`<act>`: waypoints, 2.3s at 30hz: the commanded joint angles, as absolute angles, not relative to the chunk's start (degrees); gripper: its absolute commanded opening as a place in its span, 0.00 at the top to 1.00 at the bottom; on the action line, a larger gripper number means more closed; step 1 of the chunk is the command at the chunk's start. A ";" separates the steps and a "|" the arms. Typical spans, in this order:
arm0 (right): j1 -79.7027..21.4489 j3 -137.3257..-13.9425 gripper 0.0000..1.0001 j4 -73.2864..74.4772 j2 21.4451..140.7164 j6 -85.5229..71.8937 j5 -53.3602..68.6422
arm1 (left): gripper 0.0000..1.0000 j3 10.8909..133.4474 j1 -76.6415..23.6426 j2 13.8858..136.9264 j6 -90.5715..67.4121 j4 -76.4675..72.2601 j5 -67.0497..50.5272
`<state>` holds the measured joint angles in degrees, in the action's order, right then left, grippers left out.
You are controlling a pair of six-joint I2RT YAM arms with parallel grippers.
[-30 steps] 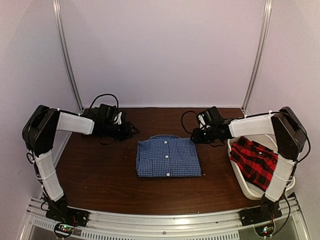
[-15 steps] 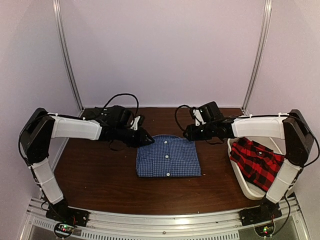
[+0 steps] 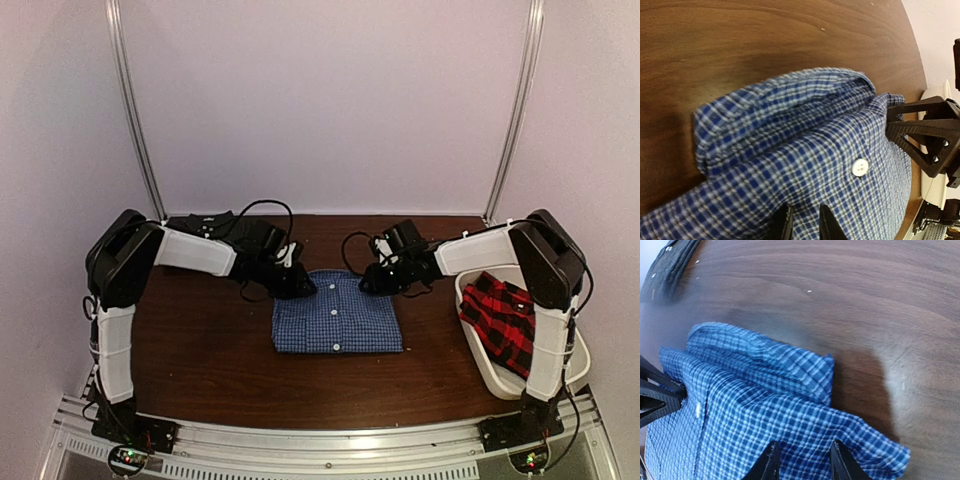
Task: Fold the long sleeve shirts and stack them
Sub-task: Smooth out the square-folded shirt at the center of the board, then pick up the square-folded shirt from the center of the board.
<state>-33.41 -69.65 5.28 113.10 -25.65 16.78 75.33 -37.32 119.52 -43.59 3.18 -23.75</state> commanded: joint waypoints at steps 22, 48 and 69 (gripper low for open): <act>-32.28 -71.41 0.55 11.13 104.87 -23.91 11.76 | 0.74 68.12 -34.58 102.45 -40.63 11.34 -16.63; -43.15 -42.57 0.53 8.24 85.30 -32.08 14.08 | 0.72 48.37 -45.79 94.12 -48.98 10.61 -17.97; -44.06 -33.57 0.65 6.01 84.48 -32.75 15.26 | 0.57 48.75 -37.10 97.18 -48.03 3.88 -16.22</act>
<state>-43.48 -34.92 7.94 84.09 -31.99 15.20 49.19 -37.98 94.76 -48.53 10.28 -14.31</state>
